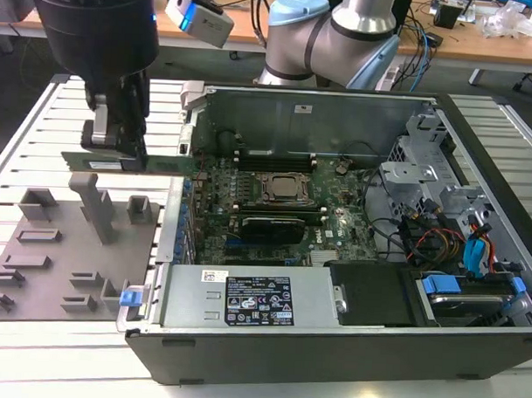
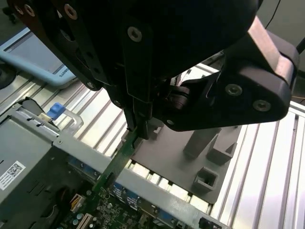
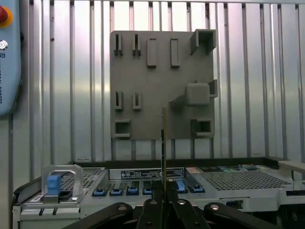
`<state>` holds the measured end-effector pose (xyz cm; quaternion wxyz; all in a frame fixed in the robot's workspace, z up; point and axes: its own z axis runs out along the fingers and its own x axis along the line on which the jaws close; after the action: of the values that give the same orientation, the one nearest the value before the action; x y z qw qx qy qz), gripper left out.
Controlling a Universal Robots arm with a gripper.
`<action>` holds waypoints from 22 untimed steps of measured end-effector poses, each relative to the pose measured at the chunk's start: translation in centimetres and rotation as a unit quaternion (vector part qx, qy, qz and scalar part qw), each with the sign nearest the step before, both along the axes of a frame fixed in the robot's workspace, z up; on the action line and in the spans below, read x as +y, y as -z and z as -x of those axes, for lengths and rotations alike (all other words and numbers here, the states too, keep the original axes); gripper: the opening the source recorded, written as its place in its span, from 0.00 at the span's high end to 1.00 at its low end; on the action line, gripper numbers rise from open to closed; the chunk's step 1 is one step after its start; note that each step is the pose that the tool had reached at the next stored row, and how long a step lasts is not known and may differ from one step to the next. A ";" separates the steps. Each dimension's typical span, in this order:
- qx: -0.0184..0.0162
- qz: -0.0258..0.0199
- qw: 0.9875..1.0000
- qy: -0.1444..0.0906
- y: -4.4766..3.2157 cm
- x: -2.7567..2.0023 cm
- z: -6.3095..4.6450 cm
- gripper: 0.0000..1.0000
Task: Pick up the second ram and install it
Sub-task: 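Pick up the second ram and move it above second insertion slot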
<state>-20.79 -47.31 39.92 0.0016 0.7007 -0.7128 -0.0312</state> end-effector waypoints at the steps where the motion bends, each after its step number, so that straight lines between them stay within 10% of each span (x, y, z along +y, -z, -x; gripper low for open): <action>1: 0.000 0.000 1.000 0.000 0.00 0.00 -0.4 0.86; 22: 0.002 0.000 1.000 0.000 0.02 0.03 -9.0 0.86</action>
<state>-11.79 -47.28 39.89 0.0033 0.7006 -0.7128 -0.0328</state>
